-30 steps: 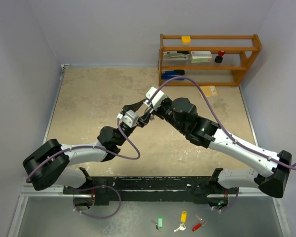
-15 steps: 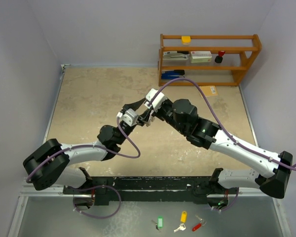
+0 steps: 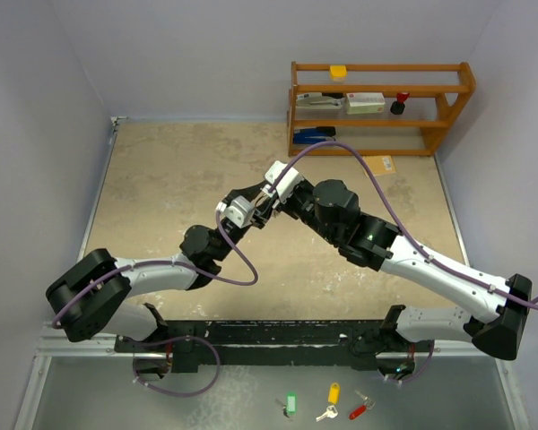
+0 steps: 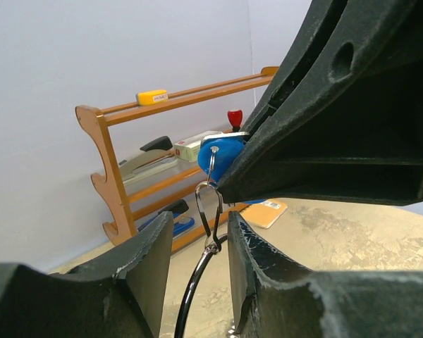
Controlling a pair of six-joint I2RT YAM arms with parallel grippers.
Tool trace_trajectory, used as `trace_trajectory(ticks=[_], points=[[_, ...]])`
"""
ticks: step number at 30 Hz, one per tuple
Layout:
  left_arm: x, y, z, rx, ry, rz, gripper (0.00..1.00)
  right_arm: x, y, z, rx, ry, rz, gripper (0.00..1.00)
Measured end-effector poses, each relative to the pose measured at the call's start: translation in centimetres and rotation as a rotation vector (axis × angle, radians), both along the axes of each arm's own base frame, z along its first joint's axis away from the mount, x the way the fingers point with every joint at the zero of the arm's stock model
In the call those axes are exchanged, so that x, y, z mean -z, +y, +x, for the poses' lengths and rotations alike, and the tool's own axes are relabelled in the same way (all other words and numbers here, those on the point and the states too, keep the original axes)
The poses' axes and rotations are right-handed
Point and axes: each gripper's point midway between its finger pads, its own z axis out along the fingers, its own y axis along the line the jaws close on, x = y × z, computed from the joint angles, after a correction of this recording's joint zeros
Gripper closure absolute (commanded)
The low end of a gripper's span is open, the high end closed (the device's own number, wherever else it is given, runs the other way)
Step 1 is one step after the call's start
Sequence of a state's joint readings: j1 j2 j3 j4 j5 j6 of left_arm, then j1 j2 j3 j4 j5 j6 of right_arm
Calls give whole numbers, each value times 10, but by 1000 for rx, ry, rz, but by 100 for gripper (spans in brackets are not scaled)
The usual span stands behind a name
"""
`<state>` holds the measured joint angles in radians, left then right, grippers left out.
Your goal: Remove the keys from the keyring
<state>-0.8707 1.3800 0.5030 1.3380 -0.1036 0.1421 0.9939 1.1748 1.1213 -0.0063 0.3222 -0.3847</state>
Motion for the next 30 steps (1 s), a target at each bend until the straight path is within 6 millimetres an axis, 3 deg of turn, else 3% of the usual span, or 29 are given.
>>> trace_trajectory(ticks=[19,30], points=[[1,-1,1,11,-4,8,80,-1,0,0,-1,-2,3,100],[0,-1,1,11,-9,4,82,-1,0,0,-1,-3,3,100]])
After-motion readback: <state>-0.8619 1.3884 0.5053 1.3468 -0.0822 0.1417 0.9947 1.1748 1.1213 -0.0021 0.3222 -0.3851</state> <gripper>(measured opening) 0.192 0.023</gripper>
